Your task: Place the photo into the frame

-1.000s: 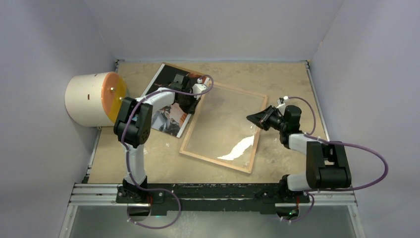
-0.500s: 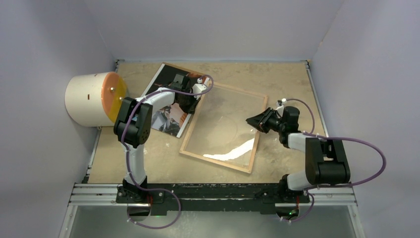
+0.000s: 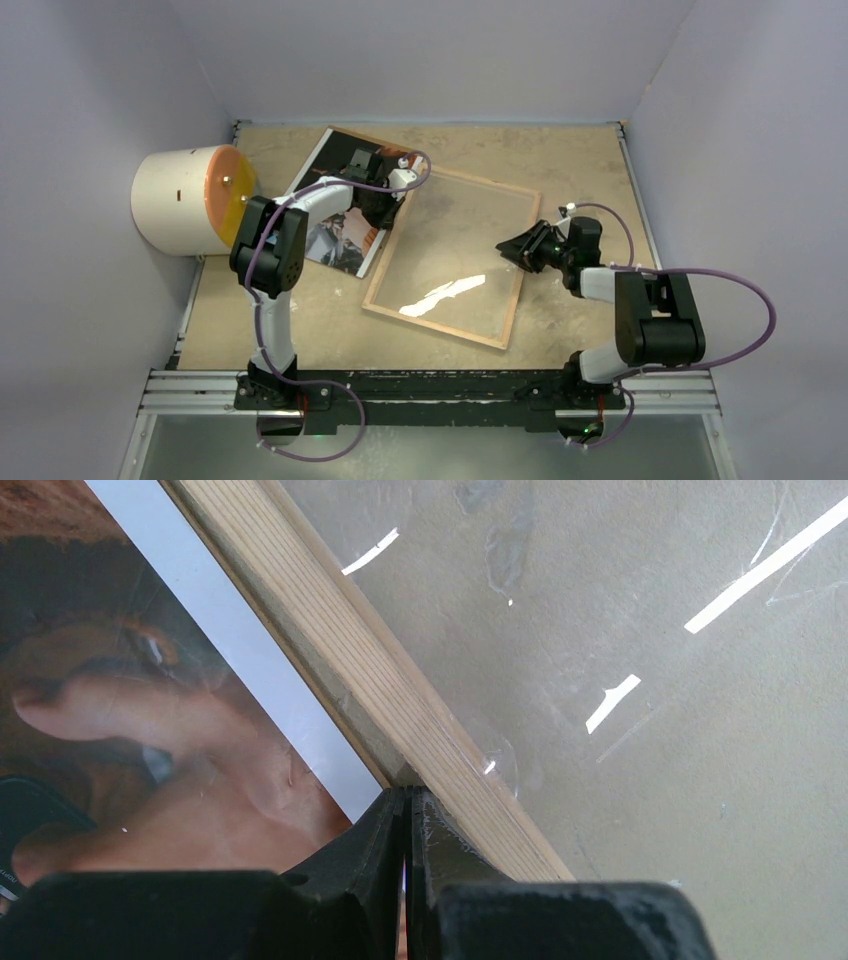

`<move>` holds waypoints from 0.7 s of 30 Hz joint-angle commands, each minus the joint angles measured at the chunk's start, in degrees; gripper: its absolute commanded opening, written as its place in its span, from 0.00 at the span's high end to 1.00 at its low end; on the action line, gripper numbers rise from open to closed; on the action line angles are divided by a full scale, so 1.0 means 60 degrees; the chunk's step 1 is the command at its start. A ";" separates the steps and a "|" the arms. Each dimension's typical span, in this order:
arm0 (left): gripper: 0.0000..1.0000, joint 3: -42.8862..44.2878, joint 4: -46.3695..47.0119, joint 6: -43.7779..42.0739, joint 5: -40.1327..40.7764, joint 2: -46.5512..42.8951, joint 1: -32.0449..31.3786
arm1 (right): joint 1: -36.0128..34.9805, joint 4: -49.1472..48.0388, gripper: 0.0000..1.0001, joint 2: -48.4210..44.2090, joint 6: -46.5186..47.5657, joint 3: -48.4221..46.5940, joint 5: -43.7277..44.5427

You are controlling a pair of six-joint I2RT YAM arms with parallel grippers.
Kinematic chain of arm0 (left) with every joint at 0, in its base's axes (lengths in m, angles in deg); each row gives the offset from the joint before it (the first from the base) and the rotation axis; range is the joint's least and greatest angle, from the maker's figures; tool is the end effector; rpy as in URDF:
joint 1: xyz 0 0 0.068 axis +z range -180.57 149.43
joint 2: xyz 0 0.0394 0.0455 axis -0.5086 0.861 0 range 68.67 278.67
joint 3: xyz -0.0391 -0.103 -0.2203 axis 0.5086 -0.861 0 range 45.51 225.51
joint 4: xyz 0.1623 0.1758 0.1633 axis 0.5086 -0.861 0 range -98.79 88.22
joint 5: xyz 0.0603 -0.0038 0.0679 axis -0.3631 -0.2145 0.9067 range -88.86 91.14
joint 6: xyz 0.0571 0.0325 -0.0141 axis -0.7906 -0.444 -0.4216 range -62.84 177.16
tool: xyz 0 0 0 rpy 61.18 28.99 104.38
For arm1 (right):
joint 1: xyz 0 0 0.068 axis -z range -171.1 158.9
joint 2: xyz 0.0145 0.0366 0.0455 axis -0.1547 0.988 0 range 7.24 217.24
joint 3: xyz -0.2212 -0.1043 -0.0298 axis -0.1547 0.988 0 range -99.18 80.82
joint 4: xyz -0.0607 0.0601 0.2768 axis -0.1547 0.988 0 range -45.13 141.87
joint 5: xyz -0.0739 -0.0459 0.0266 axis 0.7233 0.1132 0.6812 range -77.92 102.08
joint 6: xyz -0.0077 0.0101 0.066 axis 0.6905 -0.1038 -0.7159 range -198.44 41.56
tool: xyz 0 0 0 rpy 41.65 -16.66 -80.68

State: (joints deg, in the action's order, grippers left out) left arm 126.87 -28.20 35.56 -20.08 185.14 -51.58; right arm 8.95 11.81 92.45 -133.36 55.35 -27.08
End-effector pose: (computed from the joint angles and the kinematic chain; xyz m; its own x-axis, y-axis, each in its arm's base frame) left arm 0.4075 -0.1773 0.1072 -0.5806 0.5906 -0.5604 0.7626 0.6356 -0.1203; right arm 0.2940 0.0335 0.0901 -0.7193 0.6351 -0.2815 0.0435 0.4456 0.8942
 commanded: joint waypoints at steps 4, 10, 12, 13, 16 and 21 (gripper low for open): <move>0.94 -0.0208 -0.0681 -0.0016 -0.0010 0.0043 0.0016 | -0.0038 -0.0056 0.63 0.0144 0.0349 -0.0253 0.0179; 0.95 -0.0201 -0.0666 -0.0012 -0.0023 0.0072 0.0016 | -0.0039 -0.0177 0.62 0.0039 0.0481 -0.0471 0.0253; 0.95 -0.0193 -0.0666 -0.0002 -0.0031 0.0072 0.0016 | -0.0038 0.0074 0.62 0.0037 0.0627 -0.0612 0.0291; 0.95 -0.0200 -0.0666 0.0001 -0.0049 0.0072 0.0016 | -0.0038 0.0104 0.62 0.0057 0.0658 -0.0661 0.0325; 0.95 -0.0201 -0.0673 -0.0003 -0.0053 0.0085 0.0016 | -0.0038 0.0069 0.62 0.0194 0.0701 -0.0740 0.0312; 0.95 -0.0194 -0.0695 -0.0029 -0.0066 0.0095 0.0011 | -0.0038 -0.0034 0.62 0.0375 0.0727 -0.0846 0.0271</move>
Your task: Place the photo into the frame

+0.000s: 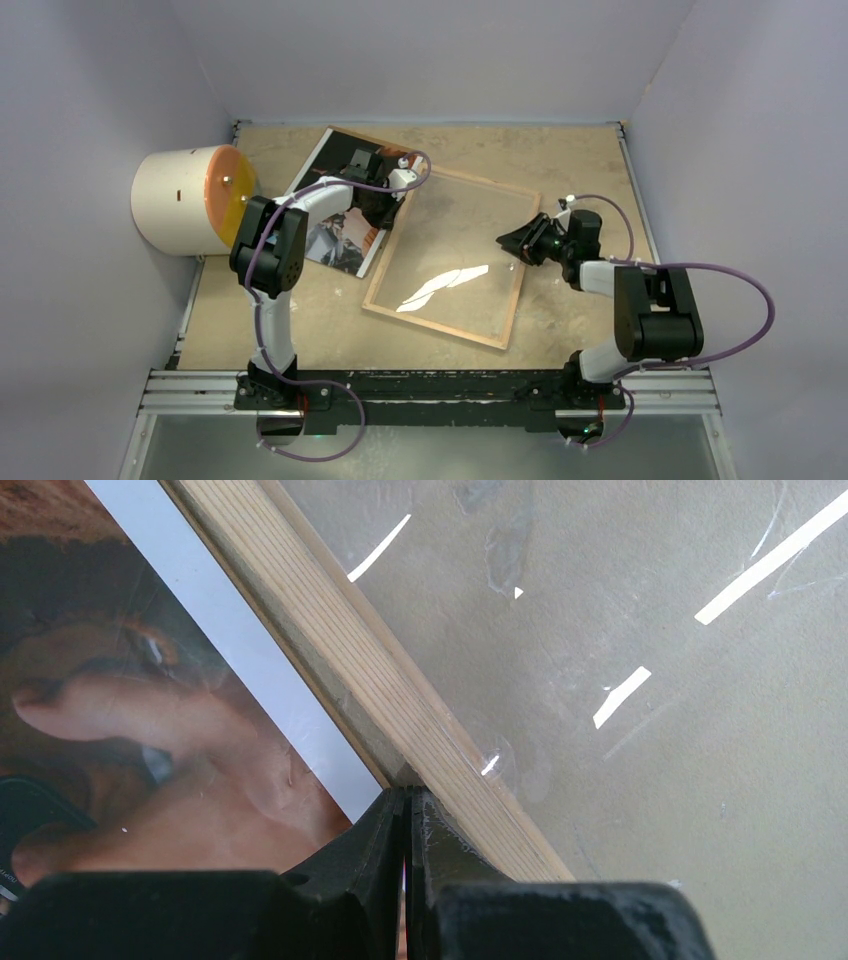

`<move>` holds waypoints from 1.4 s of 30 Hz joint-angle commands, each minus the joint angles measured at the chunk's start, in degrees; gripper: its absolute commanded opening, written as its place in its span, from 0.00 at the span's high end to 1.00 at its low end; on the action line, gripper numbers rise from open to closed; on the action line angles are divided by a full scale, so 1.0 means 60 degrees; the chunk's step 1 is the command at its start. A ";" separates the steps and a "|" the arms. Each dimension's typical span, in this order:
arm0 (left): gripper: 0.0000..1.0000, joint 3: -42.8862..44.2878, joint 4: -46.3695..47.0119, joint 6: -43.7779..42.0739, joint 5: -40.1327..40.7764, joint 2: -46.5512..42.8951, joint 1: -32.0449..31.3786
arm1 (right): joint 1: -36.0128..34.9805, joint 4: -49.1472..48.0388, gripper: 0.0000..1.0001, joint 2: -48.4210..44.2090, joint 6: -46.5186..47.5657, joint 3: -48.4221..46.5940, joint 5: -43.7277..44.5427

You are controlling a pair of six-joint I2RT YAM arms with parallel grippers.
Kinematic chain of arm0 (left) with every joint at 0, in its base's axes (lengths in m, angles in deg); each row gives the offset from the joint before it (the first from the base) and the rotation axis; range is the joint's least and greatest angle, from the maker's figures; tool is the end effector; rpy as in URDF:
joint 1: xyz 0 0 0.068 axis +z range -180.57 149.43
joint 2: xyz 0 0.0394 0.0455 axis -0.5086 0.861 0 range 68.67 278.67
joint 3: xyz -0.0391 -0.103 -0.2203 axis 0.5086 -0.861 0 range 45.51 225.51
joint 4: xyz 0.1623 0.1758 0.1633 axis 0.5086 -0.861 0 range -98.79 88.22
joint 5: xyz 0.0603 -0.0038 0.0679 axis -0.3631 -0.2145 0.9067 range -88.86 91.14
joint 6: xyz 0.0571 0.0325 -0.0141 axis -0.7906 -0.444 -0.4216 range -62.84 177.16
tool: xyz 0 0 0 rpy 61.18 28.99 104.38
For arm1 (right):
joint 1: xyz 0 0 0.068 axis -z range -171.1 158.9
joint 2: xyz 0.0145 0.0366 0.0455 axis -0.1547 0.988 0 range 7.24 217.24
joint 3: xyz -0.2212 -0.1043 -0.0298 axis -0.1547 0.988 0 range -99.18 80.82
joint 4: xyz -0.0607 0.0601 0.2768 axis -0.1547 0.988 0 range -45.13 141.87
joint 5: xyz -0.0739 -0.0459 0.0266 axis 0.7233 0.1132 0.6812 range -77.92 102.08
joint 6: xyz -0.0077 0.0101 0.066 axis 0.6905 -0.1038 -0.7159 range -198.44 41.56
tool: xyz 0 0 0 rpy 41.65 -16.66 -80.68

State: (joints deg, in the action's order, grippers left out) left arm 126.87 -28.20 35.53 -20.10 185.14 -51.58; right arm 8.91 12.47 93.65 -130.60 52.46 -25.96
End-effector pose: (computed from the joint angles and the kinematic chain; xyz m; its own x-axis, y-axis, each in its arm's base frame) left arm 0.4075 -0.1773 0.1072 -0.5802 0.5908 -0.5606 0.7630 0.6351 -0.1203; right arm 0.3064 0.0329 0.0977 -0.7041 0.6221 -0.3424 0.0011 0.4831 0.8756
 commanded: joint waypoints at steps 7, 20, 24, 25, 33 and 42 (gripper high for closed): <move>0.95 -0.0172 -0.0710 -0.0026 -0.0078 0.0108 0.0002 | -0.0200 -0.0066 0.62 0.0453 0.0287 -0.0609 0.0196; 0.96 -0.0168 -0.0748 -0.0043 -0.0082 0.0041 0.0002 | -0.0343 0.1350 0.62 0.0042 0.0685 -0.0838 0.1193; 0.96 -0.0193 -0.0743 -0.0041 -0.0094 -0.0009 0.0002 | -0.0339 0.1610 0.61 0.0112 0.0811 -0.1020 0.1197; 0.96 -0.0196 -0.0749 -0.0046 -0.0101 -0.0023 0.0002 | -0.0352 0.1638 0.60 0.0122 0.0845 -0.1051 0.1198; 0.96 -0.0274 -0.0725 -0.0108 -0.0108 -0.0075 0.0002 | -0.0344 0.1887 0.37 0.0217 0.0930 -0.1258 0.1223; 0.96 -0.0344 -0.0683 -0.0153 -0.0086 -0.0102 0.0002 | -0.0526 0.2124 0.32 0.0339 0.1074 -0.1620 0.1362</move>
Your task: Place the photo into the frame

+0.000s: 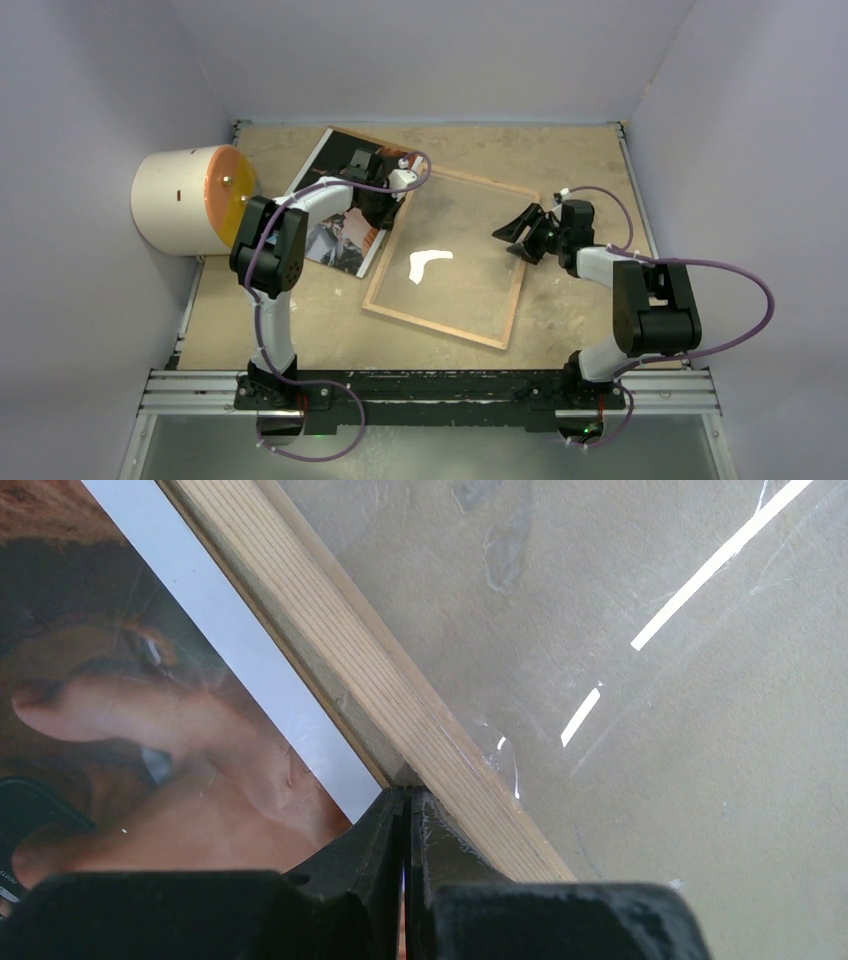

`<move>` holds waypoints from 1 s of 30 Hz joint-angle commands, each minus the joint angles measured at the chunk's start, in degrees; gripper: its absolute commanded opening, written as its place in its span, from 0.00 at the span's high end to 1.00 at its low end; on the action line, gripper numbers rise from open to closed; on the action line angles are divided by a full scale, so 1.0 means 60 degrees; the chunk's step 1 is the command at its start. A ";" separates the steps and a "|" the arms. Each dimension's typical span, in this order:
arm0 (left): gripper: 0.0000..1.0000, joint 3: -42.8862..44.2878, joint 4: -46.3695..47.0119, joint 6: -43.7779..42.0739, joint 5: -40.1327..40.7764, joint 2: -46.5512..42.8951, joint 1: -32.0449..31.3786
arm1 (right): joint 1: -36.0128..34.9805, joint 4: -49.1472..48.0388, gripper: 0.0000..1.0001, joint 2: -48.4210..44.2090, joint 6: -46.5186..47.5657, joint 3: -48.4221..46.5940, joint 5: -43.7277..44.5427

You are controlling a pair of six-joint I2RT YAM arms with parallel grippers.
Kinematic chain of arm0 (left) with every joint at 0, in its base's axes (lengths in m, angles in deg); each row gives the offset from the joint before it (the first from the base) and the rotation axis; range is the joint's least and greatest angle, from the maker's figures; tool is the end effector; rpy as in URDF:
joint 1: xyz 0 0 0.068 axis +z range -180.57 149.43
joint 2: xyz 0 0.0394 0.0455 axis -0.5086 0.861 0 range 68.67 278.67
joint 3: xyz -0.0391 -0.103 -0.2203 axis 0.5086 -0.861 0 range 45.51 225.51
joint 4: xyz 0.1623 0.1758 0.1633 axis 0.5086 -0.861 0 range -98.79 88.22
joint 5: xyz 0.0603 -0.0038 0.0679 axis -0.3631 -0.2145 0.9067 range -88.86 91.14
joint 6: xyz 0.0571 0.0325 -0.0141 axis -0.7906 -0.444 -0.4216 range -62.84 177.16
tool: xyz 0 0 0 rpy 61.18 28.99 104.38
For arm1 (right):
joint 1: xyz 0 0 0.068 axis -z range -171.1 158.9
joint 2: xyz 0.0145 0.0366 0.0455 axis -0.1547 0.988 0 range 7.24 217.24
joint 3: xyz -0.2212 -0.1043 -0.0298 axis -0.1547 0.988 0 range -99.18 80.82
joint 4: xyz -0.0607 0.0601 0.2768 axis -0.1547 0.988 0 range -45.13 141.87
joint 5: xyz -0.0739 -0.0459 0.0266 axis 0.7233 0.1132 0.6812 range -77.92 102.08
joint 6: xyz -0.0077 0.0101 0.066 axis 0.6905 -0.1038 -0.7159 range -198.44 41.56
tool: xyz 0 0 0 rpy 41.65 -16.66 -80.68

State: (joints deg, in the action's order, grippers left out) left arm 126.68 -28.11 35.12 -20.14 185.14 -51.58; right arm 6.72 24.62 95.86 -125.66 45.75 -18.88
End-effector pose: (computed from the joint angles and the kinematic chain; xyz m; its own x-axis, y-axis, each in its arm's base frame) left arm 0.4070 -0.1771 0.1063 -0.5756 0.5956 -0.5604 0.7671 0.6306 -0.1176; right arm 0.3250 0.0399 0.0986 -0.7119 0.6028 -0.3604 0.0886 0.5862 0.8053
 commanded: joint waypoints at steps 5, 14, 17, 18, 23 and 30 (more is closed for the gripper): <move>0.96 -0.0329 -0.0695 -0.0091 -0.0072 -0.0115 0.0002 | -0.0360 0.0503 0.31 0.0112 0.0452 -0.0921 0.0432; 0.97 -0.0335 -0.0692 -0.0102 -0.0086 -0.0103 0.0002 | -0.0725 0.2082 0.22 0.0010 0.1097 -0.1618 0.1623; 0.97 -0.0358 -0.0684 -0.0105 -0.0087 -0.0130 0.0003 | -0.0832 0.2434 0.21 -0.0024 0.1269 -0.1770 0.2027; 0.97 -0.0355 -0.0694 -0.0102 -0.0074 -0.0140 0.0005 | -0.0873 0.2547 0.20 -0.0038 0.1330 -0.1820 0.2205; 0.97 -0.0396 -0.0682 -0.0113 -0.0072 -0.0146 0.0002 | -0.0998 0.2968 0.20 -0.0138 0.1562 -0.2027 0.2737; 0.97 -0.0382 -0.0693 -0.0119 -0.0072 -0.0163 0.0003 | -0.1203 0.3264 0.16 -0.0140 0.1757 -0.2190 0.3143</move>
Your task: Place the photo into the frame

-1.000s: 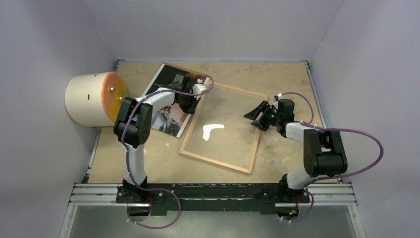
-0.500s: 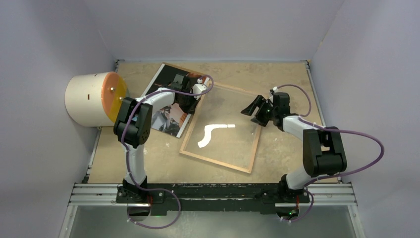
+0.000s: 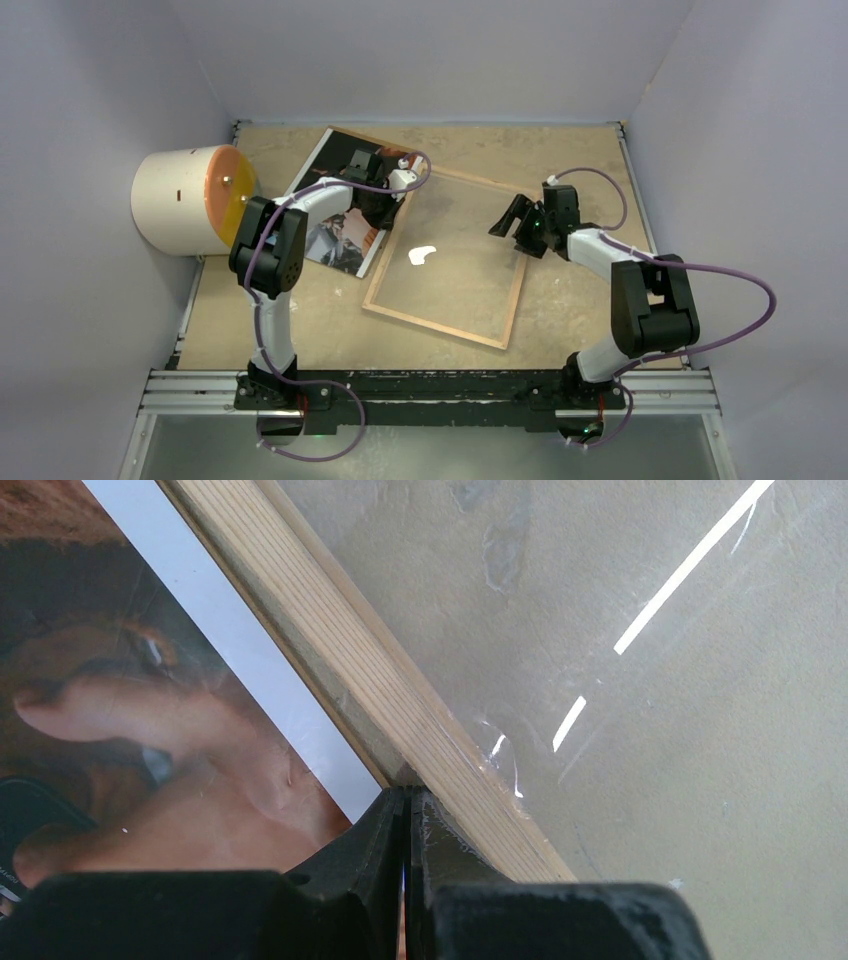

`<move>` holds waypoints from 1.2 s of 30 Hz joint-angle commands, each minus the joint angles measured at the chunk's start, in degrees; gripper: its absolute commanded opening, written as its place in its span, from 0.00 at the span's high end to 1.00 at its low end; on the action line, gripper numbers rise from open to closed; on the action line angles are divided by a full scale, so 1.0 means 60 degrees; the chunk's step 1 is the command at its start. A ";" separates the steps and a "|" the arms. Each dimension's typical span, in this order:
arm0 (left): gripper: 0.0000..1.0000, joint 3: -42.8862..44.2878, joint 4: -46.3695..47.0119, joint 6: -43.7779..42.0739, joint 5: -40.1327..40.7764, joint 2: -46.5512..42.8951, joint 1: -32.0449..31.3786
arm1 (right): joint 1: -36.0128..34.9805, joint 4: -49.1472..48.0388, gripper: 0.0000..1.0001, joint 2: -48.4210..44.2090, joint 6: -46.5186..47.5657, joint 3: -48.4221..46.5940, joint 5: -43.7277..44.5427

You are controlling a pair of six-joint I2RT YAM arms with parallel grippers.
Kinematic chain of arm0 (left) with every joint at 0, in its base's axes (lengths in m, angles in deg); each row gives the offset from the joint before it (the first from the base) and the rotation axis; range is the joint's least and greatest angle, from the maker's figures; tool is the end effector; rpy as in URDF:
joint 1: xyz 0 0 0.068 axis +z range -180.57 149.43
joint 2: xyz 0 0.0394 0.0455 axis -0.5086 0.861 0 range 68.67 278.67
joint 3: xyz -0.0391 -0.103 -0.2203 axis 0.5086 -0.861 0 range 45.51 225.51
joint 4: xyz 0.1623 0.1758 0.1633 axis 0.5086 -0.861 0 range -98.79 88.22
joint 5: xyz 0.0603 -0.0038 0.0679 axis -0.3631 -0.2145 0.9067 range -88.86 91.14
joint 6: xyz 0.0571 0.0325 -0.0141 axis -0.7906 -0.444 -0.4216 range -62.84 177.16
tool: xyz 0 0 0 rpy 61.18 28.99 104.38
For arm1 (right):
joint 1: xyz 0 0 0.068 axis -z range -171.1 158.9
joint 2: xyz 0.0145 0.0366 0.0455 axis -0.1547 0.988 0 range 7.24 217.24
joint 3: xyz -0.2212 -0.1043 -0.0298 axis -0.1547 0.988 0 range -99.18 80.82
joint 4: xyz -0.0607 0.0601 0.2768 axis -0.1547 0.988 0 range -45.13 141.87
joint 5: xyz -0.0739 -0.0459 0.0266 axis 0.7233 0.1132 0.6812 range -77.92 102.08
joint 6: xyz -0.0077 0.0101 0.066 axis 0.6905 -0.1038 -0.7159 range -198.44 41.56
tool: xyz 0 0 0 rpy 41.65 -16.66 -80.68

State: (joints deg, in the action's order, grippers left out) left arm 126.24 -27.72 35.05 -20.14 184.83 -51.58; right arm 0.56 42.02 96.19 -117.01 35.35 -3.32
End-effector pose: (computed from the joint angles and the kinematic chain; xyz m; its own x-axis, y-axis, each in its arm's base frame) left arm 0.4061 -0.1768 0.1065 -0.5722 0.5954 -0.5639 0.7683 0.6297 -0.1147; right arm 0.3461 0.0650 0.1225 -0.7152 0.5027 -0.4856 0.1364 0.7818 0.6084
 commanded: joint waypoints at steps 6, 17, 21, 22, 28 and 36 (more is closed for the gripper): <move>0.97 -0.0282 -0.0805 -0.0107 -0.0085 -0.0097 0.0002 | -0.0422 0.0444 0.13 -0.0184 0.0282 -0.0470 0.0847; 0.97 -0.0198 -0.0877 -0.0098 -0.0097 -0.0077 0.0002 | -0.0888 0.1692 0.07 -0.0061 0.0733 -0.1215 0.2354; 0.97 -0.0189 -0.0924 -0.0135 -0.0087 -0.0104 0.0002 | -0.1020 0.1869 0.01 -0.0017 0.0797 -0.1316 0.2716; 0.97 -0.0180 -0.0937 -0.0149 -0.0076 -0.0111 0.0002 | -0.1047 0.1900 0.01 -0.0002 0.0828 -0.1337 0.2794; 0.97 -0.0128 -0.0966 -0.0139 -0.0101 -0.0074 0.0003 | -0.1178 0.2171 0.01 0.0234 0.0961 -0.1605 0.3068; 0.97 -0.0147 -0.0980 -0.0149 -0.0116 -0.0075 0.0002 | -0.1334 0.2438 0.01 0.0524 0.0964 -0.1777 0.3278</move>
State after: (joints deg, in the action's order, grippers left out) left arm 126.24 -28.20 35.05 -20.16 184.81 -51.58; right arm -6.79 54.69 98.79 -111.83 26.96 14.32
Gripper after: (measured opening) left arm 0.044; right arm 0.987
